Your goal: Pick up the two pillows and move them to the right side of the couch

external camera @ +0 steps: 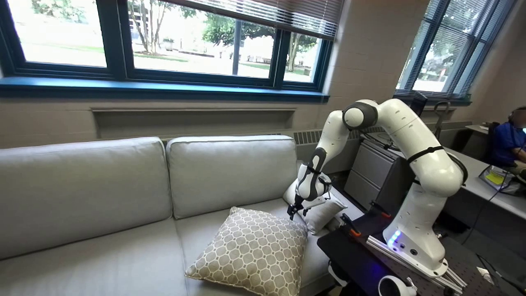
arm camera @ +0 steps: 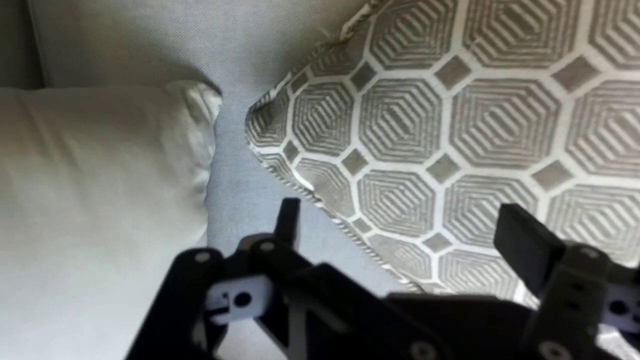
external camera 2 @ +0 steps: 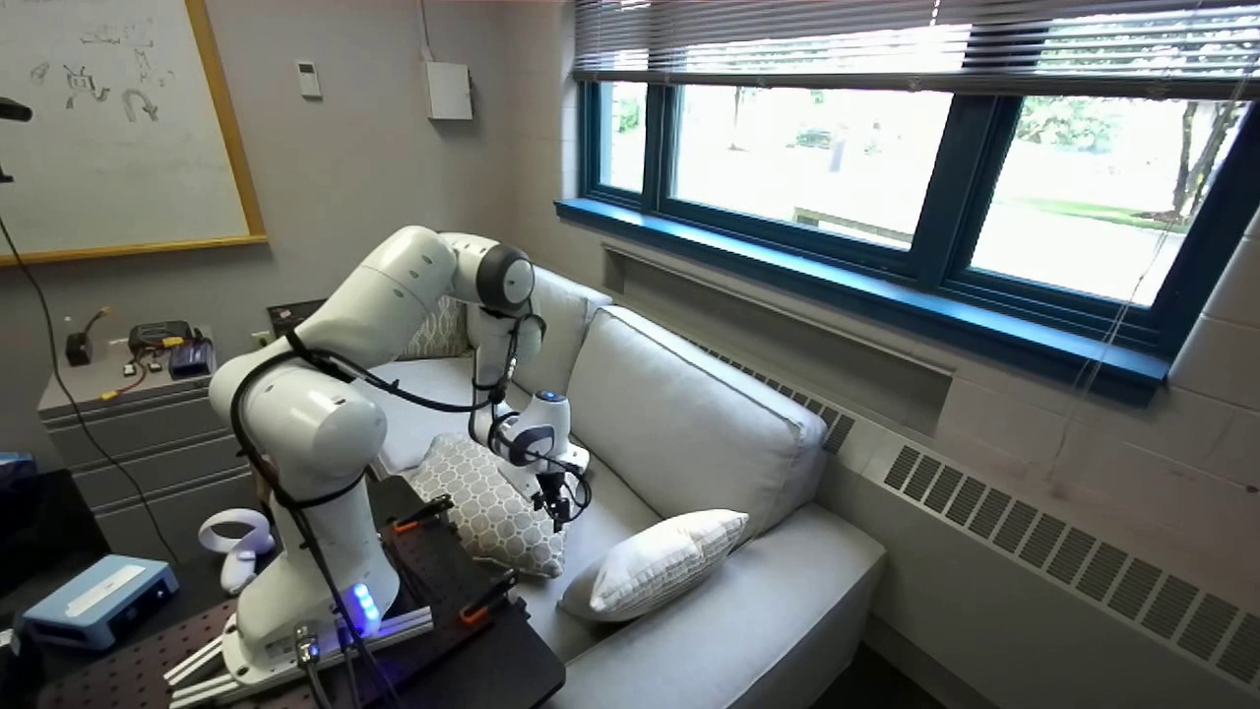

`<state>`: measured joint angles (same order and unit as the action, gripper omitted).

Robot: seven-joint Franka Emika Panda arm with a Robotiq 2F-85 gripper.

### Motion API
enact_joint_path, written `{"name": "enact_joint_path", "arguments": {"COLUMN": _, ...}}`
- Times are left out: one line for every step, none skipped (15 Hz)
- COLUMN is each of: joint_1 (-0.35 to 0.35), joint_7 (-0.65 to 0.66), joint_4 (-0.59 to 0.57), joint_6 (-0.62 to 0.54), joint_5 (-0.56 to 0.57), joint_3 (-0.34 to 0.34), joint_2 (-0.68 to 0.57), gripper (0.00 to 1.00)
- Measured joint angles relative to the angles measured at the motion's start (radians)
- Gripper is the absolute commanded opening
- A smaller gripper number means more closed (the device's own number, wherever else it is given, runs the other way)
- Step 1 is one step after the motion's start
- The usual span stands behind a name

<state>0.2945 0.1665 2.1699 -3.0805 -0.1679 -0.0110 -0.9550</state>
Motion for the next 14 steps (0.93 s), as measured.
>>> {"name": "enact_joint_path", "arguments": {"joint_1": -0.037, "joint_7": -0.026, "joint_4": -0.032, "joint_6": 0.033, "joint_5": 0.027, "joint_3": 0.005, "joint_2": -0.015, "gripper": 1.0}}
{"name": "enact_joint_path", "arguments": {"joint_1": -0.077, "joint_7": -0.058, "joint_4": -0.068, "joint_6": 0.067, "joint_5": 0.053, "joint_3": 0.015, "joint_2": -0.032, "gripper": 1.0}}
{"name": "enact_joint_path", "arguments": {"joint_1": -0.122, "joint_7": -0.095, "joint_4": -0.107, "joint_6": 0.102, "joint_5": 0.077, "joint_3": 0.032, "joint_2": -0.05, "gripper": 1.0}}
{"name": "enact_joint_path", "arguments": {"joint_1": -0.171, "joint_7": -0.136, "joint_4": -0.149, "joint_6": 0.14, "joint_5": 0.098, "joint_3": 0.052, "joint_2": -0.071, "gripper": 1.0}}
{"name": "enact_joint_path", "arguments": {"joint_1": -0.222, "joint_7": -0.184, "joint_4": -0.194, "joint_6": 0.181, "joint_5": 0.114, "joint_3": 0.077, "joint_2": -0.094, "gripper": 1.0}}
{"name": "enact_joint_path", "arguments": {"joint_1": -0.278, "joint_7": -0.24, "joint_4": -0.242, "joint_6": 0.224, "joint_5": 0.127, "joint_3": 0.109, "joint_2": -0.121, "gripper": 1.0}}
{"name": "enact_joint_path", "arguments": {"joint_1": -0.337, "joint_7": -0.3, "joint_4": -0.291, "joint_6": 0.262, "joint_5": 0.134, "joint_3": 0.145, "joint_2": -0.149, "gripper": 1.0}}
{"name": "enact_joint_path", "arguments": {"joint_1": -0.394, "joint_7": -0.362, "joint_4": -0.338, "joint_6": 0.298, "joint_5": 0.136, "joint_3": 0.182, "joint_2": -0.179, "gripper": 1.0}}
{"name": "enact_joint_path", "arguments": {"joint_1": -0.449, "joint_7": -0.424, "joint_4": -0.384, "joint_6": 0.335, "joint_5": 0.136, "joint_3": 0.218, "joint_2": -0.21, "gripper": 1.0}}
{"name": "enact_joint_path", "arguments": {"joint_1": -0.502, "joint_7": -0.484, "joint_4": -0.431, "joint_6": 0.373, "joint_5": 0.135, "joint_3": 0.255, "joint_2": -0.244, "gripper": 1.0}}
{"name": "enact_joint_path", "arguments": {"joint_1": -0.548, "joint_7": -0.539, "joint_4": -0.474, "joint_6": 0.413, "joint_5": 0.134, "joint_3": 0.287, "joint_2": -0.277, "gripper": 1.0}}
{"name": "enact_joint_path", "arguments": {"joint_1": -0.586, "joint_7": -0.585, "joint_4": -0.514, "joint_6": 0.456, "joint_5": 0.132, "joint_3": 0.314, "joint_2": -0.308, "gripper": 1.0}}
{"name": "enact_joint_path", "arguments": {"joint_1": -0.615, "joint_7": -0.622, "joint_4": -0.555, "joint_6": 0.502, "joint_5": 0.13, "joint_3": 0.333, "joint_2": -0.34, "gripper": 1.0}}
{"name": "enact_joint_path", "arguments": {"joint_1": -0.633, "joint_7": -0.649, "joint_4": -0.592, "joint_6": 0.545, "joint_5": 0.125, "joint_3": 0.344, "joint_2": -0.368, "gripper": 1.0}}
